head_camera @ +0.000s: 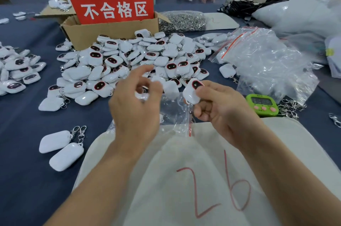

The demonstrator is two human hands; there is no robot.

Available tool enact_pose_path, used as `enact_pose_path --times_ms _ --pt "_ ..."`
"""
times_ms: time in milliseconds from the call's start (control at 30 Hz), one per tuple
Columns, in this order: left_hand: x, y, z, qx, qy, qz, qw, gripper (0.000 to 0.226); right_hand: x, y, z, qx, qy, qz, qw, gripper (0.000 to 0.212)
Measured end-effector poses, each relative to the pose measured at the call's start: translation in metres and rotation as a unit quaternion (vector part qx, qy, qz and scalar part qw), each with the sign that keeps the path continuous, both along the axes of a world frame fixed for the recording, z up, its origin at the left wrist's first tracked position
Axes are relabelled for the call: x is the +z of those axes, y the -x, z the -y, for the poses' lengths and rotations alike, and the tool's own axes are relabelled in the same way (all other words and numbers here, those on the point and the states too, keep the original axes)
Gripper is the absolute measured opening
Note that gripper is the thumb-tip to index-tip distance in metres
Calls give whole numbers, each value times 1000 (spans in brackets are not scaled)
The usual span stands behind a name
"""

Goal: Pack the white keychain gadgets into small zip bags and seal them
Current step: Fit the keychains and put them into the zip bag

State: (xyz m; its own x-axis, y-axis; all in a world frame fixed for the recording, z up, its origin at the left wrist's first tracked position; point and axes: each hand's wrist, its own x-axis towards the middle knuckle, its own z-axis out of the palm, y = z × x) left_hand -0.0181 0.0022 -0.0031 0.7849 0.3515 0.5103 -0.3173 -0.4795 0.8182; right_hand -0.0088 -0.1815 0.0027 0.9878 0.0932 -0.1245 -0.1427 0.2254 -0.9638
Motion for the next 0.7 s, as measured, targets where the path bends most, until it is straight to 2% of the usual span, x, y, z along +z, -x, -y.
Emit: enact_pose_path --times_ms 100,200,333,433,700 --pt "-5 8 15 -66 -49 20 996 45 -1 4 -2 -1 69 49 996 12" --pt "-5 6 13 -110 -53 11 992 43 0 8 -4 -13 125 103 987 9" --pt "-4 2 13 -179 19 -29 983 27 3 13 -9 2 90 133 987 9" --pt "-3 1 15 -209 70 -48 974 23 5 13 -12 -8 75 129 989 14" --pt "-2 1 17 -227 72 -40 970 29 4 12 -11 -26 119 123 985 12"
